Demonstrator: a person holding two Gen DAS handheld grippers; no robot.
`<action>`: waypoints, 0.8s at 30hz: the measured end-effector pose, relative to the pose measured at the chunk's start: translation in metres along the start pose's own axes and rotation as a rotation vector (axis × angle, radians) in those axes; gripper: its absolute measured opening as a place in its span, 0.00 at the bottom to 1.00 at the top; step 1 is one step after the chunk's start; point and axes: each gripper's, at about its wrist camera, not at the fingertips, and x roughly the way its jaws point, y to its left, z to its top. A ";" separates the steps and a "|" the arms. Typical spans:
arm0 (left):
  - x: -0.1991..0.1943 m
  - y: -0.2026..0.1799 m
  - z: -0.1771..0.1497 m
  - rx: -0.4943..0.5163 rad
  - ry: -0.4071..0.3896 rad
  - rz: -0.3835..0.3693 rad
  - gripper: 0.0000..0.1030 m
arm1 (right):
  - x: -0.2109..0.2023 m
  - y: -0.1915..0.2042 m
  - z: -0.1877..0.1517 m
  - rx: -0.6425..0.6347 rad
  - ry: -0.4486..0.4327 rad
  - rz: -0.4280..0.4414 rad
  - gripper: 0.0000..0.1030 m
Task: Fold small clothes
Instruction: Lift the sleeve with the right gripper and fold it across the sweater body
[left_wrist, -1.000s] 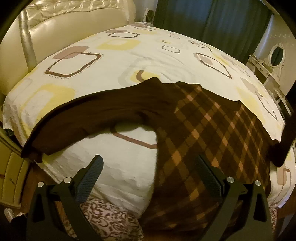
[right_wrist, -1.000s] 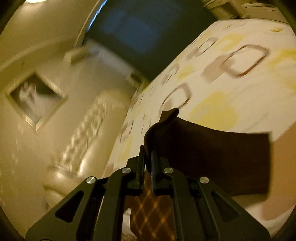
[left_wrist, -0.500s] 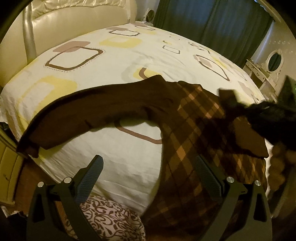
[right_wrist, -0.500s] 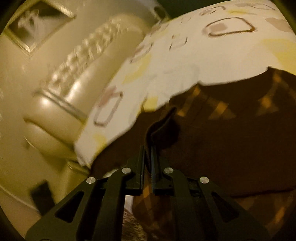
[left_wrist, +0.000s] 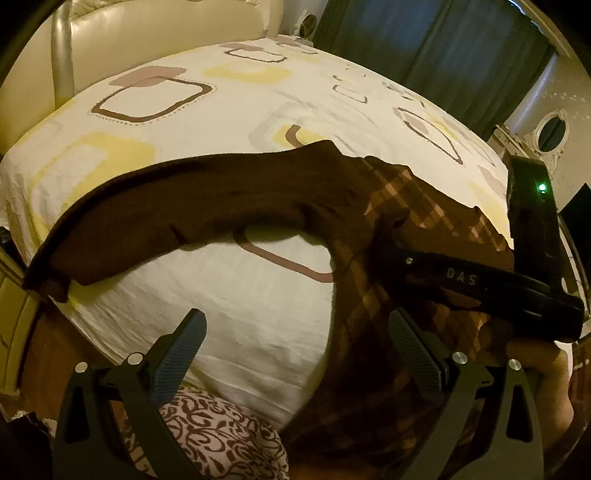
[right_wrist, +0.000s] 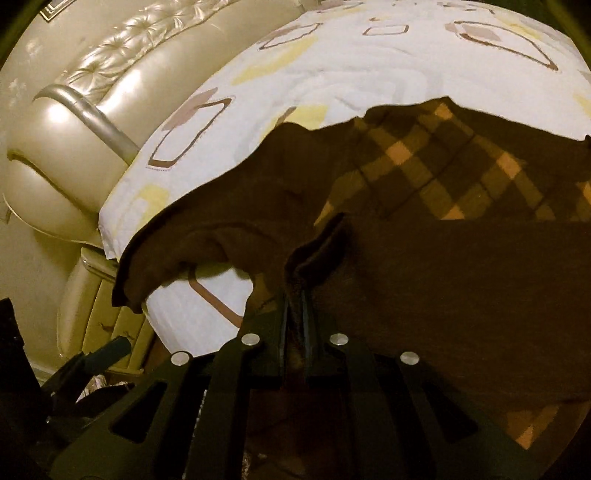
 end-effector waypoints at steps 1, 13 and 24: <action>0.000 0.001 0.000 -0.001 0.001 0.000 0.96 | 0.001 -0.002 0.000 0.012 0.005 0.011 0.11; 0.004 0.002 -0.002 -0.004 0.011 -0.003 0.96 | -0.046 -0.037 -0.018 0.136 -0.038 0.223 0.38; 0.026 -0.057 0.026 0.119 -0.024 -0.033 0.96 | -0.195 -0.191 -0.068 0.409 -0.382 0.001 0.47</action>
